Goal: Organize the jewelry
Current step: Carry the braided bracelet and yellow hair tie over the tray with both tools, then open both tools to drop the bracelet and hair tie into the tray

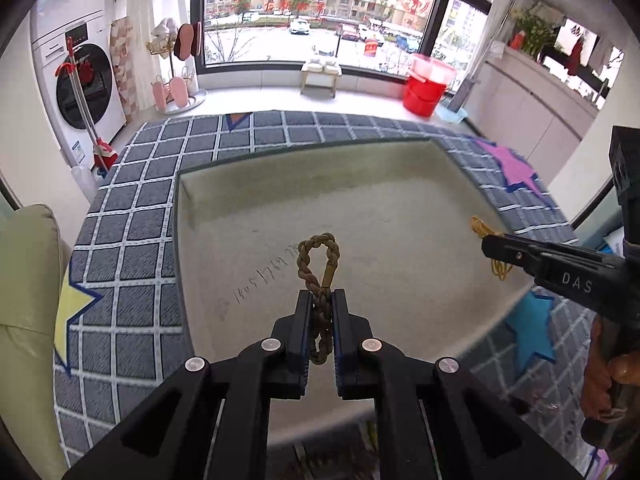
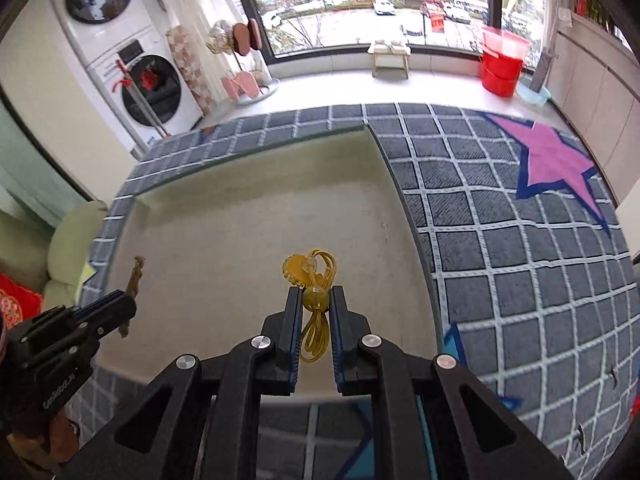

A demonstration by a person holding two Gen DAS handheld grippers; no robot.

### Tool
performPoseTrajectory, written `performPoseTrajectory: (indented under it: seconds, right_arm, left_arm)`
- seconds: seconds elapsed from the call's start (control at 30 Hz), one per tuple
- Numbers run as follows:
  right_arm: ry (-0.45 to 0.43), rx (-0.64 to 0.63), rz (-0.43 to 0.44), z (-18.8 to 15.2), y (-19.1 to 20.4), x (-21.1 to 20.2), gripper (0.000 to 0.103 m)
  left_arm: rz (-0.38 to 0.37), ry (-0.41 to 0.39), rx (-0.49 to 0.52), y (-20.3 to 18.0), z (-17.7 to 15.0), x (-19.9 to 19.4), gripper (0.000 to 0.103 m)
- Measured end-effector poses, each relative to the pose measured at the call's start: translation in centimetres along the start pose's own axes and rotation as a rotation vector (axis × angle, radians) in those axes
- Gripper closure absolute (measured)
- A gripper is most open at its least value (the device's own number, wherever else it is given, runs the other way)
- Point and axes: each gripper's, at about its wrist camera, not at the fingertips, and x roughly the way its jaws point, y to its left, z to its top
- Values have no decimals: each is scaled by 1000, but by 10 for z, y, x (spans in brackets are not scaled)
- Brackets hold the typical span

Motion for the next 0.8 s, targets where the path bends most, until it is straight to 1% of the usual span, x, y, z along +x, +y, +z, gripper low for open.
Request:
performPoseTrajectory:
  seconds: [0.23, 0.27, 0.33, 0.43, 0.53, 0.57, 0.63, 0.7, 0.73, 0.77, 0.8]
  right_arm:
    - [54, 7, -24, 6, -10, 33, 89]
    - [43, 4, -24, 6, -9, 32, 89]
    - [49, -8, -30, 6, -9, 33, 88]
    - [59, -6, -22, 5, -11, 32, 87]
    - [67, 23, 9, 2, -14, 29, 76]
    - [71, 32, 15, 1, -14, 27, 69]
    - [75, 30, 8, -1, -12, 26, 67]
    - [75, 10, -2, -2, -7, 25, 61]
    - [75, 10, 2, -2, -6, 25, 56]
    - [75, 14, 9, -1, -5, 25, 52]
    - [73, 22, 19, 1, -4, 25, 50]
  left_arm:
    - [23, 34, 17, -2, 5, 27, 80]
    - [25, 42, 20, -3, 4, 29, 80]
    - [37, 49, 32, -6, 2, 34, 80]
    - [63, 41, 49, -10, 1, 34, 80]
    - [79, 46, 58, -12, 0, 34, 80]
    - [82, 45, 60, -12, 2, 34, 80]
    - [92, 34, 63, -13, 2, 33, 80]
    - [100, 25, 66, -13, 1, 32, 79]
    - [102, 23, 67, -14, 1, 31, 79]
    - [107, 20, 68, -14, 2, 30, 73]
    - [109, 17, 70, -14, 2, 29, 44]
